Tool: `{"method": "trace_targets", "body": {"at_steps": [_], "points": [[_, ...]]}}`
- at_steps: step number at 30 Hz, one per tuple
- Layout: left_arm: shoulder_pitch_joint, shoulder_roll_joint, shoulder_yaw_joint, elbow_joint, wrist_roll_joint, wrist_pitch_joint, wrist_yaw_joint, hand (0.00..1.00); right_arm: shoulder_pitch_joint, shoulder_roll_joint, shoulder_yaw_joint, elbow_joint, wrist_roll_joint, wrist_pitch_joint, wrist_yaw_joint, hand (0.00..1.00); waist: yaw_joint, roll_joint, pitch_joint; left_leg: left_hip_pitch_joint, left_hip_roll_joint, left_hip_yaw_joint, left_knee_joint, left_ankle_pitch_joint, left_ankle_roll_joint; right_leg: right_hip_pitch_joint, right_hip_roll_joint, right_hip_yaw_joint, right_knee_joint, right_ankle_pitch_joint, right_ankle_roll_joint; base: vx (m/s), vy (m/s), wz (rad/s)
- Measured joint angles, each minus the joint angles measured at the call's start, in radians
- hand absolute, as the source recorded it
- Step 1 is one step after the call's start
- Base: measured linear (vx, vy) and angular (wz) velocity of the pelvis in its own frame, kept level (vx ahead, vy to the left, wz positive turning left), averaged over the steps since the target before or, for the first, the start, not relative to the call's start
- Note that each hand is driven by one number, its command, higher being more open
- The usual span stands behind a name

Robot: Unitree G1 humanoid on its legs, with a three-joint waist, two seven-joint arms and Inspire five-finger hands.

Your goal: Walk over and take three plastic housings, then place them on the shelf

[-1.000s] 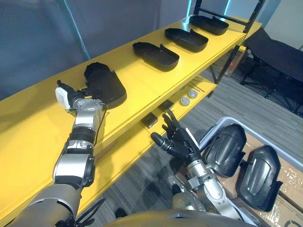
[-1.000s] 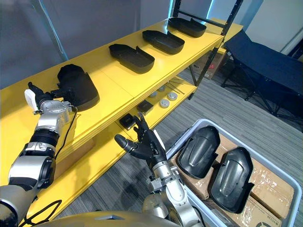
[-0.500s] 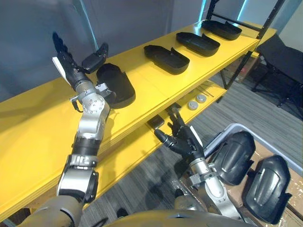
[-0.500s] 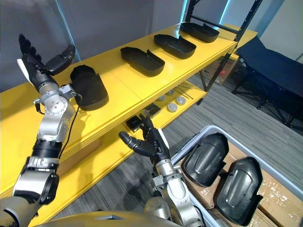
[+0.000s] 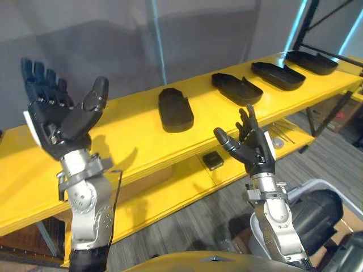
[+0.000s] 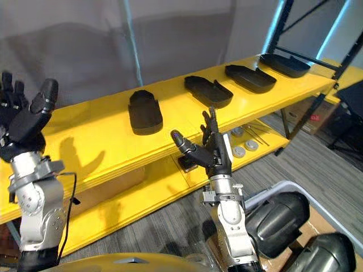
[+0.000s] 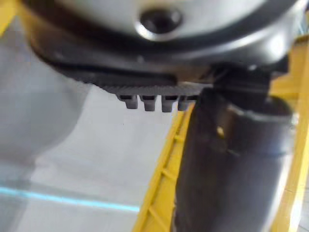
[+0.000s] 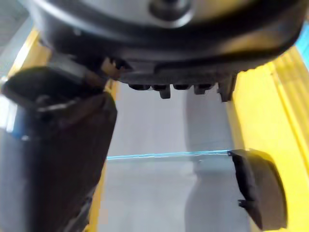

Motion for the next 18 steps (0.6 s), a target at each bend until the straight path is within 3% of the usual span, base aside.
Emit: {"method": "trace_targets", "body": {"at_steps": [3,8,18], "points": [[0.086,-0.029,0.047,0.003,0.0,0.0,-0.048,1.0,-0.008,-0.001,-0.026,0.0,0.001,0.0,0.008,1.0,0.027,-0.023,-0.008,-0.024,-0.002,-0.03,0.0,0.008,0.002,0.0,0.0,-0.031,-0.005,0.003,-0.006,0.02,-0.004,0.28],[0.154,-0.039,0.057,0.017,0.001,0.004,-0.134,1.0,-0.077,-0.004,-0.015,0.003,0.003,0.0,0.049,1.0,0.062,-0.029,-0.006,-0.024,-0.004,-0.054,0.0,0.012,0.004,0.02,0.0,-0.06,-0.009,0.002,-0.007,0.01,-0.002,0.15],[0.158,-0.056,0.053,0.11,0.124,0.095,-0.109,1.0,-0.306,-0.029,0.201,0.111,0.003,0.016,0.064,1.0,0.115,-0.041,0.029,-0.04,-0.005,-0.101,0.0,0.027,0.005,0.035,0.002,-0.108,-0.007,-0.001,-0.008,-0.02,-0.002,0.13]]}}
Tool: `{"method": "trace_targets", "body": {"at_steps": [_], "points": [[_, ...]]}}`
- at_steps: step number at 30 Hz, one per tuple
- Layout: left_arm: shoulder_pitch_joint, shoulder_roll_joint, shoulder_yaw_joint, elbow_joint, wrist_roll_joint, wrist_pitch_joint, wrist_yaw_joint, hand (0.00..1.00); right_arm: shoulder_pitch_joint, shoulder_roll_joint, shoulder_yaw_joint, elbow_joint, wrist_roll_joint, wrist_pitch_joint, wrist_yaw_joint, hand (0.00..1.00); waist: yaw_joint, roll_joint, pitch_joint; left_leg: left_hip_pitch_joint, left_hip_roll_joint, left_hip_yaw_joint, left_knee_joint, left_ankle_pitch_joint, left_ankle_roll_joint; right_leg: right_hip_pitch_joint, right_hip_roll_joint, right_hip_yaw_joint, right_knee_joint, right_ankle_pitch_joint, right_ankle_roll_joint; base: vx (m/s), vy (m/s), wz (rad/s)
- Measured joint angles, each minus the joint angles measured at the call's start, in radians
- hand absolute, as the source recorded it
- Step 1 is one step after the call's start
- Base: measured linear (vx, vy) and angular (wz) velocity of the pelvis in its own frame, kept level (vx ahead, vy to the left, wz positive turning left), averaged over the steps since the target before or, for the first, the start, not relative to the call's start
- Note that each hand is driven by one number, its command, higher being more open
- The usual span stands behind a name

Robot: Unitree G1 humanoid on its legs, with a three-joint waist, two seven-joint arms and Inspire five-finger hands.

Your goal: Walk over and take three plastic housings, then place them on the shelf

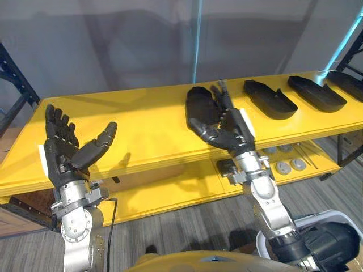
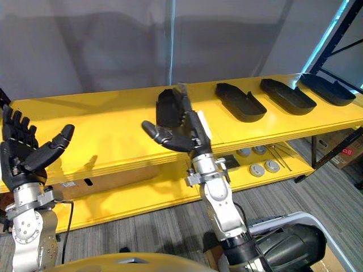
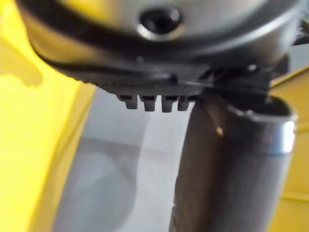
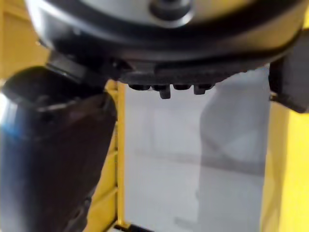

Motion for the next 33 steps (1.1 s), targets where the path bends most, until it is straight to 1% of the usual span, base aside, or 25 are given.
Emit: {"method": "trace_targets", "body": {"at_steps": [1,3,5,6,8,12,15,16,17,18,20,24,28,30,33], "points": [[0.0,0.0,0.0,0.005,0.0,0.0,0.002,1.0,-0.018,0.004,0.011,0.019,0.0,0.001,-0.001,1.0,0.004,-0.001,0.006,-0.003,0.0,-0.007,0.0,0.003,0.0,0.0,0.001,-0.006,0.002,0.0,0.0,-0.02,-0.009,0.3],[0.006,-0.008,0.002,0.013,0.0,-0.001,0.005,1.0,-0.052,0.027,0.045,0.081,0.0,0.022,-0.008,1.0,0.028,-0.007,0.019,-0.015,-0.001,-0.028,0.0,0.009,0.0,0.001,0.002,-0.026,0.007,-0.003,-0.003,-0.01,-0.01,0.28],[0.021,-0.014,0.008,0.013,-0.001,-0.004,0.003,1.0,-0.064,0.039,0.07,0.116,-0.001,0.035,-0.015,1.0,0.041,-0.007,0.029,-0.017,-0.003,-0.041,0.0,0.011,0.0,0.009,0.002,-0.041,0.008,-0.005,-0.003,0.0,-0.012,0.26],[0.033,-0.018,0.008,0.013,-0.001,-0.004,-0.003,1.0,-0.065,0.052,0.09,0.144,-0.009,0.036,-0.027,1.0,0.052,-0.006,0.037,-0.017,-0.005,-0.053,0.0,0.013,0.001,0.017,0.002,-0.055,0.008,-0.01,-0.005,0.0,-0.014,0.24],[0.039,-0.019,0.009,0.013,-0.001,-0.004,-0.003,1.0,-0.066,0.069,0.101,0.176,-0.042,0.036,-0.036,1.0,0.06,-0.003,0.043,-0.019,-0.007,-0.07,0.0,0.015,0.001,0.024,0.001,-0.071,0.01,-0.017,-0.003,-0.01,-0.017,0.27],[0.042,-0.02,0.005,0.013,-0.001,-0.004,-0.005,1.0,-0.084,0.083,0.115,0.221,-0.053,0.035,-0.053,1.0,0.072,0.005,0.054,-0.02,-0.009,-0.085,0.0,0.017,0.0,0.031,0.0,-0.083,0.013,-0.022,-0.001,-0.01,-0.012,0.1],[0.043,-0.02,-0.012,0.013,-0.002,-0.004,-0.006,1.0,-0.121,0.087,0.116,0.267,-0.081,0.035,-0.081,1.0,0.074,0.011,0.07,-0.027,-0.009,-0.093,0.0,0.019,0.001,0.029,0.001,-0.092,0.016,-0.024,0.001,-0.02,-0.015,0.08],[0.044,-0.02,-0.018,0.013,-0.002,-0.004,-0.005,1.0,-0.125,0.088,0.116,0.277,-0.082,0.035,-0.094,1.0,0.075,0.011,0.071,-0.03,-0.009,-0.095,0.0,0.02,0.002,0.029,0.001,-0.095,0.016,-0.024,0.001,-0.01,-0.015,0.15],[0.054,-0.02,-0.025,0.013,-0.002,-0.005,-0.004,1.0,-0.136,0.098,0.116,0.309,-0.118,0.035,-0.135,1.0,0.076,0.013,0.073,-0.04,-0.01,-0.101,0.001,0.022,0.001,0.025,0.001,-0.105,0.016,-0.024,0.0,0.0,-0.015,0.13],[0.061,-0.02,-0.026,0.013,-0.002,-0.005,-0.003,1.0,-0.141,0.102,0.116,0.319,-0.123,0.035,-0.149,1.0,0.076,0.013,0.074,-0.041,-0.01,-0.102,0.001,0.023,-0.001,0.023,0.001,-0.105,0.016,-0.024,-0.001,0.01,-0.014,0.1],[0.078,-0.025,-0.028,0.021,-0.003,-0.005,-0.001,1.0,-0.148,0.117,0.113,0.35,-0.157,0.036,-0.205,1.0,0.08,0.02,0.081,-0.045,-0.011,-0.105,0.003,0.024,-0.001,0.019,0.0,-0.107,0.019,-0.024,-0.002,0.02,-0.01,0.03],[0.083,-0.048,-0.032,0.045,-0.005,-0.008,0.02,1.0,-0.157,0.128,0.108,0.43,-0.174,0.037,-0.294,1.0,0.082,0.035,0.09,-0.053,-0.017,-0.118,0.004,0.024,0.0,0.017,-0.004,-0.119,0.027,-0.027,0.0,0.02,-0.015,0.08],[0.099,-0.056,-0.053,0.065,-0.006,-0.008,0.036,1.0,-0.197,0.134,0.094,0.474,-0.198,0.038,-0.334,1.0,0.08,0.057,0.105,-0.052,-0.018,-0.125,0.004,0.025,0.0,0.015,-0.009,-0.124,0.044,-0.038,0.002,0.0,-0.011,0.06],[0.102,-0.06,-0.066,0.065,-0.015,-0.009,0.035,1.0,-0.229,0.145,0.067,0.516,-0.198,0.039,-0.36,1.0,0.079,0.071,0.113,-0.052,-0.02,-0.138,0.004,0.026,-0.002,0.011,-0.015,-0.134,0.07,-0.058,0.004,-0.02,-0.023,0.15],[0.107,-0.061,-0.064,0.065,-0.028,-0.016,0.037,1.0,-0.249,0.146,0.051,0.53,-0.216,0.04,-0.382,1.0,0.086,0.087,0.122,-0.053,-0.022,-0.141,0.005,0.026,-0.002,-0.002,-0.022,-0.135,0.102,-0.076,0.004,-0.01,-0.018,0.04]]}}
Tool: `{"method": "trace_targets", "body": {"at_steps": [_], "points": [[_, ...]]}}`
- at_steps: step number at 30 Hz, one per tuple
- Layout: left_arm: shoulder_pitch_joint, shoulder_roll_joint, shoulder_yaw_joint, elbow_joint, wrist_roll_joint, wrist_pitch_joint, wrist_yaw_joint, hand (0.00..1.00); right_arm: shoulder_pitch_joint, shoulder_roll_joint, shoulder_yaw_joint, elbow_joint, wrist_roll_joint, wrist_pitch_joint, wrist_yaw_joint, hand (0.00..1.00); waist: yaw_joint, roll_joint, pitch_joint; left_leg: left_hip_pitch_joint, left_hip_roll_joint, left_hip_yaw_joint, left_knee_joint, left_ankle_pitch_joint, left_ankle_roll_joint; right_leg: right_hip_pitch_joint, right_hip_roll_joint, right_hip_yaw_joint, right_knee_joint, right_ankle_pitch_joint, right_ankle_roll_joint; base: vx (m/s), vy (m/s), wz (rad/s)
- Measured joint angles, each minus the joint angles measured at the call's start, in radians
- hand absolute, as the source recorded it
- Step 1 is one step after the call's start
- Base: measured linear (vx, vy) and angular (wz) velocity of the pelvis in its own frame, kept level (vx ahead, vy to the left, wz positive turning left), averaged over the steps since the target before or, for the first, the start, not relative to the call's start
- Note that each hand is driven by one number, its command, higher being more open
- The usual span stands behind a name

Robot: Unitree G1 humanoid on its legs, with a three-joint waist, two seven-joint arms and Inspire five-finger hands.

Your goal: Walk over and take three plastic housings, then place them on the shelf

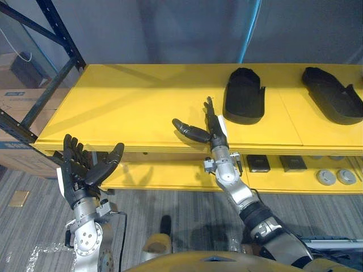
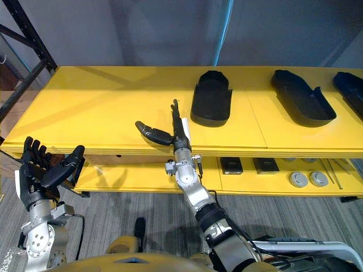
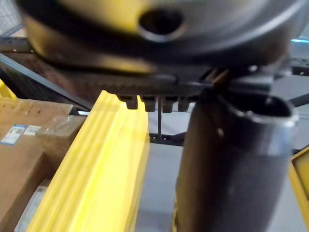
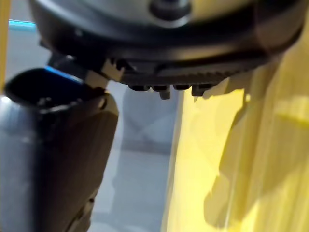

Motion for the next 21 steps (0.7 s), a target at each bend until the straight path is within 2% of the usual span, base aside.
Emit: {"method": "trace_targets", "body": {"at_steps": [9,14,21], "points": [[-0.001,-0.016,-0.001,0.0,-0.015,-0.013,-0.005,1.0,-0.021,0.002,-0.047,0.011,-0.024,-0.001,-0.059,1.0,-0.003,0.016,0.009,-0.001,-0.013,-0.003,0.001,-0.001,0.001,-0.013,-0.021,-0.002,0.036,-0.022,0.008,0.0,-0.01,0.03],[-0.002,-0.016,-0.002,0.0,-0.018,-0.013,-0.013,1.0,-0.022,0.001,-0.059,0.012,-0.061,0.0,-0.079,1.0,-0.005,0.036,0.02,0.001,-0.012,-0.003,0.001,0.0,0.002,-0.02,-0.024,0.002,0.054,-0.03,0.005,-0.01,-0.006,0.0],[-0.002,-0.016,-0.015,0.0,-0.031,-0.013,-0.024,1.0,-0.023,0.0,-0.069,0.012,-0.099,0.003,-0.081,1.0,-0.005,0.039,0.021,0.001,-0.012,0.0,0.001,-0.001,0.002,-0.025,-0.026,0.005,0.063,-0.035,0.005,0.0,-0.004,0.0]]}}
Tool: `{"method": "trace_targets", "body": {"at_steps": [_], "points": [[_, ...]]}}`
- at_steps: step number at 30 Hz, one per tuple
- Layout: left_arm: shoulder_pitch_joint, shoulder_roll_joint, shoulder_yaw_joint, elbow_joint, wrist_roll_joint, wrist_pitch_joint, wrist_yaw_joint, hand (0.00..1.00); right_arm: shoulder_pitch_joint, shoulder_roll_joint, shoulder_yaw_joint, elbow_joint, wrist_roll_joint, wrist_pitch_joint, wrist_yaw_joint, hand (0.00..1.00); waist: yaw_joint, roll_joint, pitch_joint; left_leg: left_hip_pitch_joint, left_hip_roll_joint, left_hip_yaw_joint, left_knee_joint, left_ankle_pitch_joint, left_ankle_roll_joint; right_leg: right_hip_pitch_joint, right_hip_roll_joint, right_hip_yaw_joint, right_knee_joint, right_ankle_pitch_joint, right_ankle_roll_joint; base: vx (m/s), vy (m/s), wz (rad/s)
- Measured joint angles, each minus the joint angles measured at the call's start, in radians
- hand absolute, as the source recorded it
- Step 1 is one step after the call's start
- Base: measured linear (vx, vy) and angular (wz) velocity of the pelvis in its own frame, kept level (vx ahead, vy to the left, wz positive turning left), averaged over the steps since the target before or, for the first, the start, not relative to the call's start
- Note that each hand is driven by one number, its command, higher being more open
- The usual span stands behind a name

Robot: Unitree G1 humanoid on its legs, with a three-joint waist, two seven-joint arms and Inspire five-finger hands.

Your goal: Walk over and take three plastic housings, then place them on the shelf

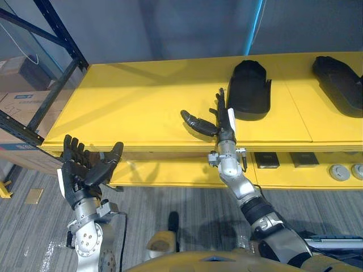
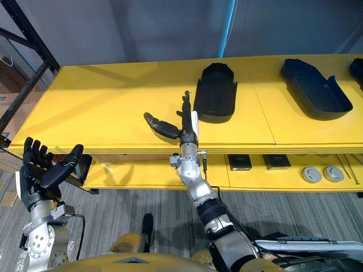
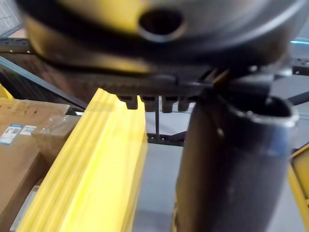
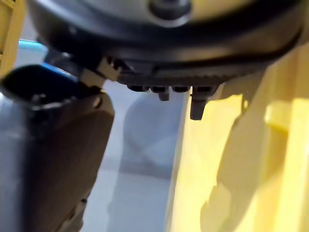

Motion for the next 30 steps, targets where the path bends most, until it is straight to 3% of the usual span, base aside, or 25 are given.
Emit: {"method": "trace_targets", "body": {"at_steps": [30], "points": [[-0.001,0.0,-0.067,0.0,0.001,0.002,-0.016,1.0,-0.01,0.01,-0.031,-0.015,0.001,0.013,-0.018,1.0,-0.002,0.01,0.014,0.015,0.0,0.041,0.0,-0.011,0.006,-0.013,-0.005,0.044,0.004,0.001,0.001,-0.01,-0.01,-0.03]]}}
